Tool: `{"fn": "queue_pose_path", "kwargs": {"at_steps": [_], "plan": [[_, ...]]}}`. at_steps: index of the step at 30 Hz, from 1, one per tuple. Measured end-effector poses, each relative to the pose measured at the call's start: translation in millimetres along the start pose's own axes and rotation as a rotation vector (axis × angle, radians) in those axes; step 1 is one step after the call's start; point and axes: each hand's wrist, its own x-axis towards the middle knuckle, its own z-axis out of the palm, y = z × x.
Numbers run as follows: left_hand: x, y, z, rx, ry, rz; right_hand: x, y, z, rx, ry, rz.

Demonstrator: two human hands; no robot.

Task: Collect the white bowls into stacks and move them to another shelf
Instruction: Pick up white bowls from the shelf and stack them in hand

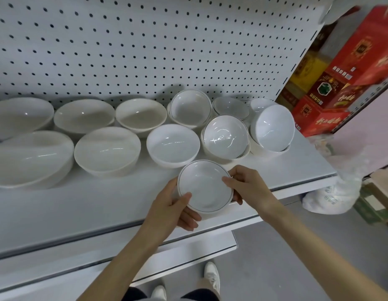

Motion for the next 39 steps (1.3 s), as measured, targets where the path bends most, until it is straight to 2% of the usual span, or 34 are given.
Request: {"fn": "queue_pose_path", "kwargs": {"at_steps": [10, 12, 14, 16, 19, 24, 27, 29, 32, 39], "plan": [[10, 0, 15, -0.021, 0.080, 0.020, 12, 6, -13, -0.022, -0.038, 0.009], [11, -4, 16, 0.012, 0.129, 0.039, 13, 4, -21, -0.198, 0.039, -0.134], [11, -8, 18, 0.069, 0.185, 0.069, 19, -1, -35, -0.376, 0.184, -0.382], [11, -11, 20, 0.111, 0.234, 0.092, 34, -14, -52, -0.452, 0.241, -0.586], [11, -14, 24, 0.154, 0.275, 0.085, 67, -41, -72, -0.678, 0.150, -0.753], [10, -13, 32, 0.230, 0.316, 0.077, 116, -85, -82, -1.305, -0.068, -0.868], [10, -11, 33, 0.247, 0.291, 0.056, 136, -99, -80, -1.463, -0.187, -0.824], [9, -11, 35, 0.226, 0.270, 0.042, 143, -104, -79, -1.475, -0.268, -0.771], [7, -10, 42, 0.162, 0.268, 0.028, 151, -106, -79, -1.346, -0.383, -0.756], [3, -11, 51, 0.088, 0.318, 0.054, 161, -98, -79, -1.182, -0.484, -0.748]]}}
